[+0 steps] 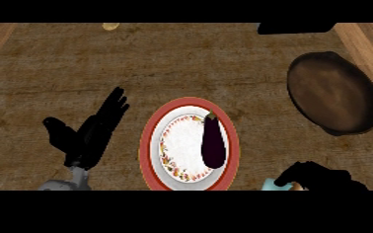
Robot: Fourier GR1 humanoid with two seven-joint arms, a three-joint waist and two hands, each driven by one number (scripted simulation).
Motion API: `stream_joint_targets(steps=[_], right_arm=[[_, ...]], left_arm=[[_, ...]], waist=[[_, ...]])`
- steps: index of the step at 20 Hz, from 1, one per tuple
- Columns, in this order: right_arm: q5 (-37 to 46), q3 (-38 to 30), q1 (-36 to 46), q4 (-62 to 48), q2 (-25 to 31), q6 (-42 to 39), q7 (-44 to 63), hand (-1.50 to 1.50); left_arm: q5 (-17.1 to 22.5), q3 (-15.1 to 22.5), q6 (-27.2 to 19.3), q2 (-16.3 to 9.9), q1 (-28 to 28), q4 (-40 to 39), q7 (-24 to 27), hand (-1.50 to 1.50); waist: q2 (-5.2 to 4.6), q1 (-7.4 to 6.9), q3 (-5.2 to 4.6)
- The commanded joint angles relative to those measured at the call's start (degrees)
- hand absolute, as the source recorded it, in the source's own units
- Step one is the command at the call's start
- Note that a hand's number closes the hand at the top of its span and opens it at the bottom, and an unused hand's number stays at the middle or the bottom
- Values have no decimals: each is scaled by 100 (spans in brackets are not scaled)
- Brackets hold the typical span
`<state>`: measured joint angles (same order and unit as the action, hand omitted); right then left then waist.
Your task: Pick the cupcake from the plate and place it in the pan
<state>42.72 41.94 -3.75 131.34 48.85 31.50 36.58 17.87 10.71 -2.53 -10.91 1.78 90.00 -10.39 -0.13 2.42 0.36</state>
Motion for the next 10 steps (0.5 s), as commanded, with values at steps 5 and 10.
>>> stream_joint_targets(steps=[5,10], right_arm=[[-2202,-1398,-604,-1514,735,1058,-2305,150],[-3203,-2122,172,-3220,218,788,-3608,150]], left_arm=[[71,-1,297,-4,-10,-133,99,0],[-147,136,96,159,112,-109,-29,0]], waist=[[-12,-221,-16],[-13,-302,-22]])
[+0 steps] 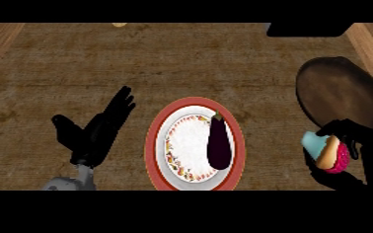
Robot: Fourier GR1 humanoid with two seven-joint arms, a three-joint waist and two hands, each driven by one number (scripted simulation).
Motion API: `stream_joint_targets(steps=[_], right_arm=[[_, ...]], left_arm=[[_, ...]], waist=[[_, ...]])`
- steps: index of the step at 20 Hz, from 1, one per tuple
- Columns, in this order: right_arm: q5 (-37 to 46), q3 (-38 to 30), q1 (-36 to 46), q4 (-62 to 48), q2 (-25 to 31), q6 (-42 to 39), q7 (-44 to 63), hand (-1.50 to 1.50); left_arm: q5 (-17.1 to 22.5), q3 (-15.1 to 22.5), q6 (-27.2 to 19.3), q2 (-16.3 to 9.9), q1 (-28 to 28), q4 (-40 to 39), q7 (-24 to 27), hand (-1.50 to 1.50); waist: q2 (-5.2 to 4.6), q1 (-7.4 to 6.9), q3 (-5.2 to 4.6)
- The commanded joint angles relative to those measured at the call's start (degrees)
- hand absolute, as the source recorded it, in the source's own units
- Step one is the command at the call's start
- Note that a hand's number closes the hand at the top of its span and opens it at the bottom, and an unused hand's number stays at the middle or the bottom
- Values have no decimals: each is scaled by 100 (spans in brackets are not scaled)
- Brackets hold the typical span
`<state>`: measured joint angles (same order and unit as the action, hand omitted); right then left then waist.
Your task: Pick the cupcake from the plate and place it in the pan
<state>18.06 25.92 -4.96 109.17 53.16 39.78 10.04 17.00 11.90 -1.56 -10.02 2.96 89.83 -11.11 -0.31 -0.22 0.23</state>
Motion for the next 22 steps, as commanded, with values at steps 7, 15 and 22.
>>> stream_joint_targets(steps=[7,15,22], right_arm=[[-1263,-1391,1479,-3602,-1127,-188,-2274,150],[-1491,-2212,3344,-6664,-1747,-872,-3993,150],[-882,-1965,3895,-8547,-1336,-1305,-3669,-150]], left_arm=[[-74,15,69,82,175,-54,-114,0],[-114,-84,160,129,255,-202,-54,0],[-280,161,-5,388,513,-196,-230,0]], waist=[[-11,-114,-5],[-18,-172,-9],[-107,-355,-8]])
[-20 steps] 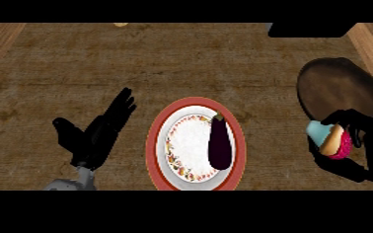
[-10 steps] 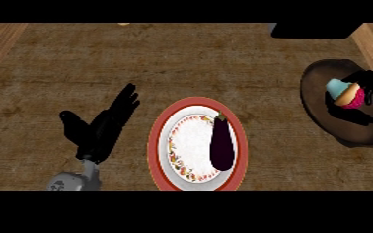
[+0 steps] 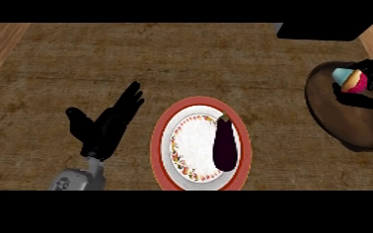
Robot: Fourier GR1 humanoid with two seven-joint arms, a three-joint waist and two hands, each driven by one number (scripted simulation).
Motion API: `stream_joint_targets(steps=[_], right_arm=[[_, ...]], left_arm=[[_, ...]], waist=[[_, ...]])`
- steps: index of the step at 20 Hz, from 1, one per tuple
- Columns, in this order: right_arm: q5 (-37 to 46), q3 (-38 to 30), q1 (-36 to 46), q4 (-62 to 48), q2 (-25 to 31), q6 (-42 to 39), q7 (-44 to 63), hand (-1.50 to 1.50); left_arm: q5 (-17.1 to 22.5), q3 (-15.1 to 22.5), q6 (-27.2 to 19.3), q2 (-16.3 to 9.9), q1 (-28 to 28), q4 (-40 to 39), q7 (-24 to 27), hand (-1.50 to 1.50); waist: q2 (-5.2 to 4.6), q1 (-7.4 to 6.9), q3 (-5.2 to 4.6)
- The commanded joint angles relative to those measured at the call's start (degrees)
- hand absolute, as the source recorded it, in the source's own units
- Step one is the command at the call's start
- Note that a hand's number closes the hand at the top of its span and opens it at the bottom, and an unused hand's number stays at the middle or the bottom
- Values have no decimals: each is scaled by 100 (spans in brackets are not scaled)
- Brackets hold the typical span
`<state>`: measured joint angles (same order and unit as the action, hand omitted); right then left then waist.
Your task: Pick the cupcake from the plate and place it in the pan
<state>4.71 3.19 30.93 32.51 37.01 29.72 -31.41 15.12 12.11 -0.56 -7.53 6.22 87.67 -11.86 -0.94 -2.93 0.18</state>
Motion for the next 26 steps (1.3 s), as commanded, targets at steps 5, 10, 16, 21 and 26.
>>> stream_joint_targets(steps=[5,10,16,21,26], right_arm=[[591,287,733,-1842,-196,-497,-25,-150],[-229,-466,813,-1790,-330,-1364,-853,-150],[-1064,-1301,959,-2066,-77,-2570,-1208,-150],[-1155,-1401,697,-2474,407,-3944,-1161,-150],[-1052,-1317,490,-2531,993,-5281,-1457,-150]], left_arm=[[63,-118,70,33,248,-81,-17,0],[-22,3,12,97,20,-24,-26,0],[-68,-109,30,-22,41,6,10,0],[119,-170,155,-131,-120,378,-207,0],[-3,-239,71,-19,197,-61,-70,0]], waist=[[-59,-83,15],[-45,-13,29],[-52,5,27],[-14,29,19],[-47,85,26]])
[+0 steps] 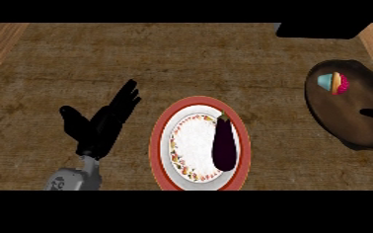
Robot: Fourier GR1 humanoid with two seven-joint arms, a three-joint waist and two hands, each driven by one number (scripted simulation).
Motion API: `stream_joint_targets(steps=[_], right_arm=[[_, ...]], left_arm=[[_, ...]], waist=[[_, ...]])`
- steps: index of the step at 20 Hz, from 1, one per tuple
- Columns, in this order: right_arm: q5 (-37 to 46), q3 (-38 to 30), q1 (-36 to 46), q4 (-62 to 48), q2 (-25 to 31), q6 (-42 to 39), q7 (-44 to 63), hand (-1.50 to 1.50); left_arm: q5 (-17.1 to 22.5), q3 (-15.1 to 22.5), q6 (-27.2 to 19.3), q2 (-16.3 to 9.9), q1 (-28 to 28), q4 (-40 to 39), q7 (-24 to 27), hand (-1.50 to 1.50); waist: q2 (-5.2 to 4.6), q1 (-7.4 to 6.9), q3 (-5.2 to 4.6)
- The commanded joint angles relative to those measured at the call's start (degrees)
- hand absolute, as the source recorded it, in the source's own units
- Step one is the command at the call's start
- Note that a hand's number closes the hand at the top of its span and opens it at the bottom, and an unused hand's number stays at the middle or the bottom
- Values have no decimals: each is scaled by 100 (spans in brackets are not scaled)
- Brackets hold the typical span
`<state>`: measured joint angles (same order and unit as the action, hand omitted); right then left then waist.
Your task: Pick the cupcake from the plate and place it in the pan
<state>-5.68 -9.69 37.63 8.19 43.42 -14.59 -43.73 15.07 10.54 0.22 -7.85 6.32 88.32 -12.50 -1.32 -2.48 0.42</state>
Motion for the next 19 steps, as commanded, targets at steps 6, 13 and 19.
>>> stream_joint_targets(steps=[6,13,19], right_arm=[[59,16,-657,-16,622,-1705,-795,-150],[123,76,-977,202,859,-2102,-903,-150],[46,10,-1262,379,1109,-2332,-1092,-150]], left_arm=[[55,-66,189,-61,-176,-3,182,0],[-21,-109,42,-3,-88,-37,106,0],[55,-164,145,-62,-175,-14,101,0]], waist=[[16,49,5],[33,76,9],[42,102,11]])
